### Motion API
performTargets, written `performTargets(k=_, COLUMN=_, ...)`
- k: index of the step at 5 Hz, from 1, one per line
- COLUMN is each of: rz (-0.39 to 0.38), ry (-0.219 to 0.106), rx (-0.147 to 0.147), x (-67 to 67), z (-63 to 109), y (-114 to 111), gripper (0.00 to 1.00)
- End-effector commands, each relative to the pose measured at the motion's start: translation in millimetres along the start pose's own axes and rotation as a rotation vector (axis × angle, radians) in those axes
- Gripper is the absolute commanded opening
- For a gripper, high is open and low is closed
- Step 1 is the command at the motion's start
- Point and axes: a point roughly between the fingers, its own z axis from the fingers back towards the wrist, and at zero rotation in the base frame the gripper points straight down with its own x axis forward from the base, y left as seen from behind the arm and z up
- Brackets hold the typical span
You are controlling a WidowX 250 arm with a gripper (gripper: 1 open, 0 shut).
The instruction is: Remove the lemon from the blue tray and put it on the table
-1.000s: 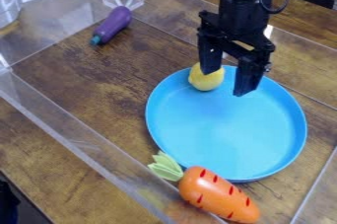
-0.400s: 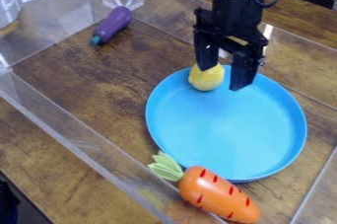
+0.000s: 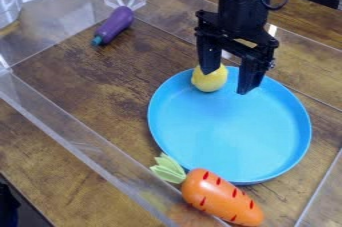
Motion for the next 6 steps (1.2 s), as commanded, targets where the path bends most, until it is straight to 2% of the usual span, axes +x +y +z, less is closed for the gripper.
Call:
performTargets(k=1, rz=0.001, ry=-0.100, rx=0.002, x=16.0, z=36.7, y=12, gripper=1.00)
performTargets(k=2, rz=-0.001, ry=-0.104, rx=-0.002, x=12.2, z=49.6, y=18, gripper=1.00)
performTargets(k=3, rz=-0.018, ry=-0.081, rx=0.010, x=1.4, z=38.9, y=14, gripper=1.00)
performTargets(k=4, rz=-0.114, ry=-0.053, rx=0.019, x=3.4, z=41.5, y=7, gripper=1.00)
performTargets(k=5, rz=-0.181, ry=-0.043, rx=0.005, x=10.2, z=46.1, y=-1, gripper=1.00)
performTargets(k=6, rz=-0.087, ry=-0.031, rx=0.021, x=-4.2, z=34.9, y=11, gripper=1.00)
